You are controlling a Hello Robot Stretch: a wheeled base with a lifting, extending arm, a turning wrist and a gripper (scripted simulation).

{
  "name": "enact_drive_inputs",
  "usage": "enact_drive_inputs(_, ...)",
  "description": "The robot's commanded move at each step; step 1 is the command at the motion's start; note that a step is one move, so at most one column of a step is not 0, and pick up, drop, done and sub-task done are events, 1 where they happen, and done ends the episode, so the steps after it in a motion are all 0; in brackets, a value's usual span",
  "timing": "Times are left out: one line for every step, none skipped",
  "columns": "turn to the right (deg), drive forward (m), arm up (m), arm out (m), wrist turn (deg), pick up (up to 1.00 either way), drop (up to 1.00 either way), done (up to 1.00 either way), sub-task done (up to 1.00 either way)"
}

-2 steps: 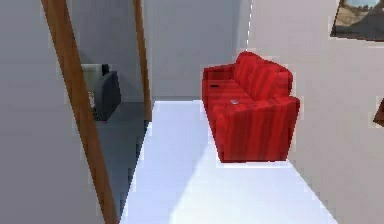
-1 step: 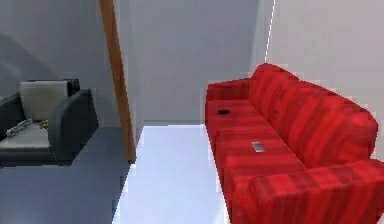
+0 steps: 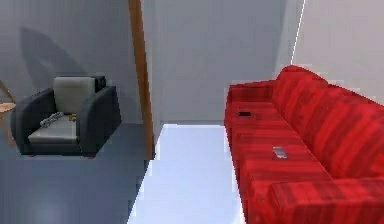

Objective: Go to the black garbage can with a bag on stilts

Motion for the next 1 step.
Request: enact_drive_inputs(0.0, 0.4, 0.0, 0.0, 0.0, 0.0, 0.0, 0.0, 0.0)
